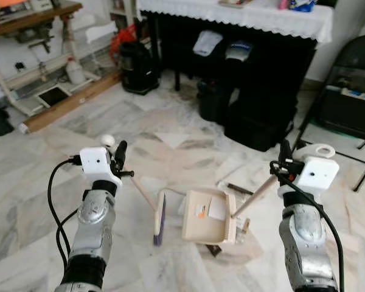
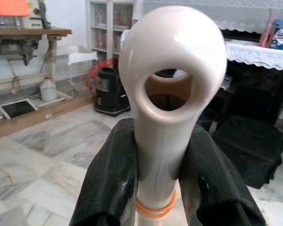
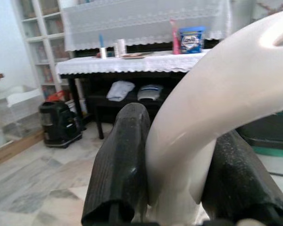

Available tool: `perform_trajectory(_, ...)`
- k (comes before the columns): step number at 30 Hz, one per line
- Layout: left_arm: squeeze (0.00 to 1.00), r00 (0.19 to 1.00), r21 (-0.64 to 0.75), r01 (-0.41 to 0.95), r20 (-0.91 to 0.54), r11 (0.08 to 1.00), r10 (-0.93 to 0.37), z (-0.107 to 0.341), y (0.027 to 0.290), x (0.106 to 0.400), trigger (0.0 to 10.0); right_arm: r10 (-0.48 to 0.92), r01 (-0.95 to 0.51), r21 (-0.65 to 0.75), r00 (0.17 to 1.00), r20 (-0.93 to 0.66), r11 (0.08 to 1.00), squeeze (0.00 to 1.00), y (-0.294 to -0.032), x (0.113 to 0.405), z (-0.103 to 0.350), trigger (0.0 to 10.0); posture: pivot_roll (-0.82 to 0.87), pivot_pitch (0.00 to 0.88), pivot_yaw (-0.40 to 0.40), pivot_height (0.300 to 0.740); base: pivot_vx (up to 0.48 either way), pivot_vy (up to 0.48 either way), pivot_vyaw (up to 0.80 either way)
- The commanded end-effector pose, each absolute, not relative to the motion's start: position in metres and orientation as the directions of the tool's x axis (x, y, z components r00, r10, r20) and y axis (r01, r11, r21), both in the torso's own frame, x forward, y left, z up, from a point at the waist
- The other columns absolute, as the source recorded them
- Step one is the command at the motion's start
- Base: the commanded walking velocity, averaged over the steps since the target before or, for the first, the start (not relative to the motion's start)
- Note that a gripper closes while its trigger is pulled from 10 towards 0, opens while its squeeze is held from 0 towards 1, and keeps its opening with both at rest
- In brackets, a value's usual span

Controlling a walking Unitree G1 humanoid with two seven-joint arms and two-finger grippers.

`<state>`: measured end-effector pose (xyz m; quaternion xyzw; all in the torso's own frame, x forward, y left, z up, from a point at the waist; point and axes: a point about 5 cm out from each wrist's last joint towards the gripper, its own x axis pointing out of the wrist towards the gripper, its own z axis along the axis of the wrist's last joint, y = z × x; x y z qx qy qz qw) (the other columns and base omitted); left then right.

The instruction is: Sweep floor

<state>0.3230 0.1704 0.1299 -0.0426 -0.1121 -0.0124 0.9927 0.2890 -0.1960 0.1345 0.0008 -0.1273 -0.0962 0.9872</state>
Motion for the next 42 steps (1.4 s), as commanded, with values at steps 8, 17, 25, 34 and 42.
perform_trajectory(8,0.0,0.955,-0.041,0.037,0.297,0.998,-0.023,0.1463,0.1731,0.3249,9.8,-0.165,0.163,0.034,0.93,0.329,0.986,0.0,-0.1909,0.2946,0.1521,10.0,-0.07,0.0,0.012,0.74,0.0,0.0,0.8)
perform_trajectory(17,0.0,0.955,-0.033,0.035,0.296,0.999,-0.023,0.1468,0.1733,0.3246,9.8,-0.156,0.152,0.039,0.93,0.333,0.988,0.0,-0.189,0.2966,0.1537,10.0,-0.07,0.007,0.013,0.74,0.0,0.0,0.8)
perform_trajectory(25,0.0,0.953,-0.027,0.038,0.301,0.999,-0.029,0.1479,0.1723,0.3251,9.8,-0.143,0.136,0.043,0.931,0.335,0.99,0.0,-0.1867,0.297,0.1539,10.0,-0.07,0.011,0.014,0.74,0.0,0.0,0.8)
perform_trajectory(34,0.0,0.952,-0.025,0.037,0.304,0.999,-0.027,0.149,0.1729,0.3239,9.8,-0.133,0.125,0.045,0.932,0.336,0.991,0.0,-0.1861,0.2977,0.1544,10.0,-0.07,0.018,0.013,0.74,0.0,0.0,0.8)
perform_trajectory(42,0.0,0.953,-0.023,0.041,0.302,0.999,-0.032,0.1488,0.1722,0.3235,9.8,-0.117,0.108,0.046,0.934,0.336,0.993,0.0,-0.1839,0.2984,0.1543,10.0,-0.07,0.02,0.012,0.74,0.0,0.0,0.8)
